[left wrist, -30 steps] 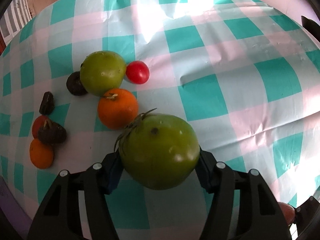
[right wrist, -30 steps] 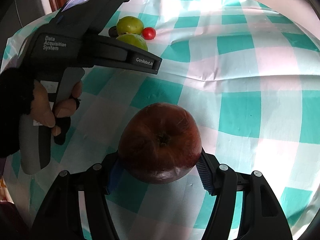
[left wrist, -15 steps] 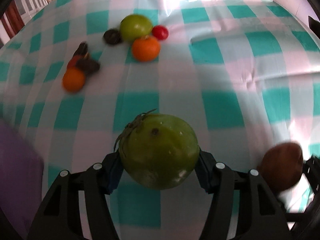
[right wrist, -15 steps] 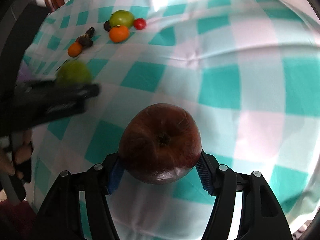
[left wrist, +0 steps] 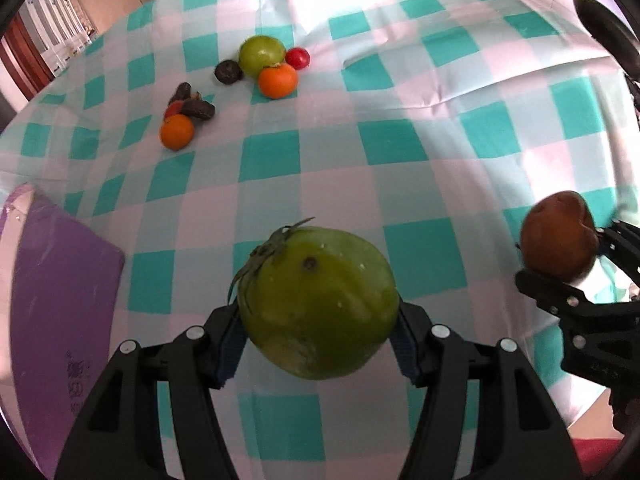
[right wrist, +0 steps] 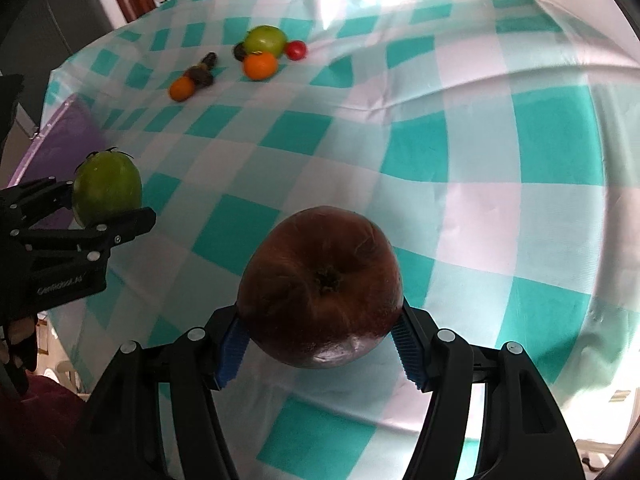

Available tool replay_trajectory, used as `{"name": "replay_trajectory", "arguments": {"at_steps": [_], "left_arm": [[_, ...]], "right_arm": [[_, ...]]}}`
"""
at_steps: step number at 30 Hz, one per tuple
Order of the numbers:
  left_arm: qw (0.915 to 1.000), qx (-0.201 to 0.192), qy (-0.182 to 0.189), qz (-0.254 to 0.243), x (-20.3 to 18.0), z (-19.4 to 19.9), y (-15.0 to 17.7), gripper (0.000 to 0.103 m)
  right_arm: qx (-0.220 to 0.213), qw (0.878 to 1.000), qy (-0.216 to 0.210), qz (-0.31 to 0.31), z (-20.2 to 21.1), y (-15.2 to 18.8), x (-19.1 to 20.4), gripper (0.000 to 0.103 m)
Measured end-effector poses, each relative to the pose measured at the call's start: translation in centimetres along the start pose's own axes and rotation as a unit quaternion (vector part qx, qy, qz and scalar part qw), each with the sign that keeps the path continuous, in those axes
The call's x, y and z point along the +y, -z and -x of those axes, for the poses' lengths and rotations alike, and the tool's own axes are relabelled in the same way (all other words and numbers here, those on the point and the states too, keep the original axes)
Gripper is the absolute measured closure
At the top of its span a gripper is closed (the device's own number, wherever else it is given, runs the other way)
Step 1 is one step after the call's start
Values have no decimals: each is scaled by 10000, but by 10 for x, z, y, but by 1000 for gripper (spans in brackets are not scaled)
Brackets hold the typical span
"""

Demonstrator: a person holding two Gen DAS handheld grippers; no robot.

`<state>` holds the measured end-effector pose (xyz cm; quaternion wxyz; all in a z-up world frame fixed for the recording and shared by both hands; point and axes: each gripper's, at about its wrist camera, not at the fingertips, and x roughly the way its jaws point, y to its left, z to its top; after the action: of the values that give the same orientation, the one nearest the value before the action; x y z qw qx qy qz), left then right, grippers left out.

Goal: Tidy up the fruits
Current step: 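Carry both apples into the purple box and open both tools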

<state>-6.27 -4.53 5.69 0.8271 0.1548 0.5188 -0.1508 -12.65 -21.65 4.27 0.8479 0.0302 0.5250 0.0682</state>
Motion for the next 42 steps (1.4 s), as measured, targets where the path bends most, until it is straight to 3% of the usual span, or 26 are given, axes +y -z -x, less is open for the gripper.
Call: {"name": "replay_trajectory", "arguments": {"at_steps": [8, 16, 24, 32, 37, 42], "left_arm": [[9990, -313, -86, 308, 19, 45, 13, 41], [9941, -886, -172, 608, 43, 92, 13, 41], [9857, -1332, -176, 1019, 96, 128, 23, 41], [9726, -1802, -125, 1462, 193, 158, 41, 41], [9662, -1956, -171, 1667, 270, 173, 61, 41], [9684, -1769, -251, 1741, 329, 167, 84, 41]], "right_arm": [[-156, 9991, -332, 206, 13, 0, 29, 41], [-407, 9979, -472, 165, 27, -16, 46, 41], [-663, 9945, -778, 215, 41, -43, 96, 41], [-1046, 9876, -1117, 346, 60, -92, 178, 41], [-1188, 9808, -1466, 484, 67, -125, 250, 41], [-1244, 9748, -1721, 690, 65, -149, 311, 41]]}}
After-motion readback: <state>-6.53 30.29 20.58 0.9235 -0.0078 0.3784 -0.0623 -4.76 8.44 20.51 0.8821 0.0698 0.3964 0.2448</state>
